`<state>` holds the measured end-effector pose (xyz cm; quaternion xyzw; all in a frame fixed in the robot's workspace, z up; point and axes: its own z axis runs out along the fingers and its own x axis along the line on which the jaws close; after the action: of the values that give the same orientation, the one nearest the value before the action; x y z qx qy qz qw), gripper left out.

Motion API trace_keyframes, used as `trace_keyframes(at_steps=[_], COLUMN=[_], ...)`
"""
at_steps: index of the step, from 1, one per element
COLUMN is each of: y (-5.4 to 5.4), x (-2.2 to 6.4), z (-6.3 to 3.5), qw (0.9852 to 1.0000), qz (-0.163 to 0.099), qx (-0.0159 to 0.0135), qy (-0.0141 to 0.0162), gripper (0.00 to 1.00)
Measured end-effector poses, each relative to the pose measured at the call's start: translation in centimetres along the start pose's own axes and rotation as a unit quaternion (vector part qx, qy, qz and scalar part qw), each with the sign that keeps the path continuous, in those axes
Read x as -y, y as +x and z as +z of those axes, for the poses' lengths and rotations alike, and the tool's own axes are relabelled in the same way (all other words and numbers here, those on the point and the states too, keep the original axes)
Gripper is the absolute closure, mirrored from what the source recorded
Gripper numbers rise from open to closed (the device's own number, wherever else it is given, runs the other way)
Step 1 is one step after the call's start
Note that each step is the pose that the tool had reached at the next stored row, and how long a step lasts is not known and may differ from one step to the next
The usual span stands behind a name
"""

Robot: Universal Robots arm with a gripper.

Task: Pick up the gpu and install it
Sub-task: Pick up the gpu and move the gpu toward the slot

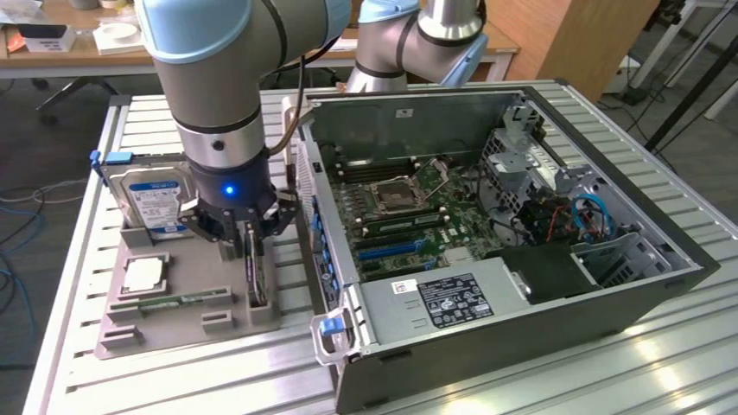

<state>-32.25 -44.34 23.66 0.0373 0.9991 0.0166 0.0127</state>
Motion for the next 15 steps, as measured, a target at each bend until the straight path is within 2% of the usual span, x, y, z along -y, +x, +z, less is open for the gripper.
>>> trace_keyframes(at_steps=[7,9,10,15], y=[0.0,0.0,0.0,0.0], x=[0.0,0.0,0.0,0.0], z=[0.0,-0.01,0.0,0.0], qw=[1.0,1.0,1.0,1.0], qz=[0.0,0.0,0.0,0.0], qx=[0.0,-0.0001,0.0,0.0], qy=[0.0,0.0001,0.0001,0.0], gripper=[0.67,0.68,0.74,0.74])
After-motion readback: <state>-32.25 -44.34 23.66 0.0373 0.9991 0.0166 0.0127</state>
